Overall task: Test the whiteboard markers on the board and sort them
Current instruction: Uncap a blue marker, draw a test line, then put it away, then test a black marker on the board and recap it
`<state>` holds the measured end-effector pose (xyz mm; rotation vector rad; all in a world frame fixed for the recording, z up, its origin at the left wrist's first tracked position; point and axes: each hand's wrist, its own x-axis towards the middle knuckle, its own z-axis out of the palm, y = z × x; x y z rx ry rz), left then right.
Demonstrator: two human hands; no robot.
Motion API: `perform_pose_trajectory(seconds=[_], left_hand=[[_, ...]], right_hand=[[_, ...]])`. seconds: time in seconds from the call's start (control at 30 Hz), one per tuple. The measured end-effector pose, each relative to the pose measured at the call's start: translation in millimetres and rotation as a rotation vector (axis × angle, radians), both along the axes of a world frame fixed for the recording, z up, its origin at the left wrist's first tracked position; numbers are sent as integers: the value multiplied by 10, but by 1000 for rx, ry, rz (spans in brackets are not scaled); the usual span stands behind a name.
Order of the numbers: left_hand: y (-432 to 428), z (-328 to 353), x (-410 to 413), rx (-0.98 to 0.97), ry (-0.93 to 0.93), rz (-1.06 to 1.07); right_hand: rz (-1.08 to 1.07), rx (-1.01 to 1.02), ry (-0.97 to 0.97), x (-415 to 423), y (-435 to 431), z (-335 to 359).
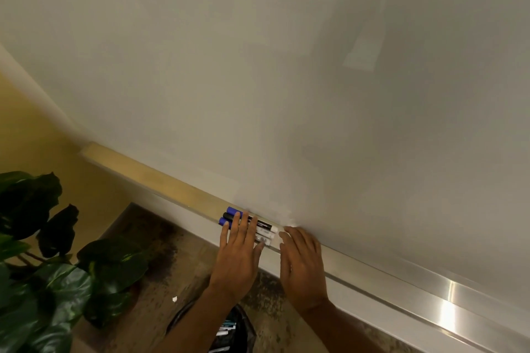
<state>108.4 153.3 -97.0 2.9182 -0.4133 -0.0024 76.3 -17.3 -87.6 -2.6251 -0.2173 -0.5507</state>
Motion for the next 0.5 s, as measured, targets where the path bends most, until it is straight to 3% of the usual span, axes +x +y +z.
perform_pose_trajectory(seconds=[0.27, 0.5], left_hand=[[-263, 187, -183, -38, -17, -48], [-799, 496, -527, -194, -53, -124]], right_hand=[[-37, 63, -51, -315, -388, 256], [-112, 69, -36, -636, -826, 582]])
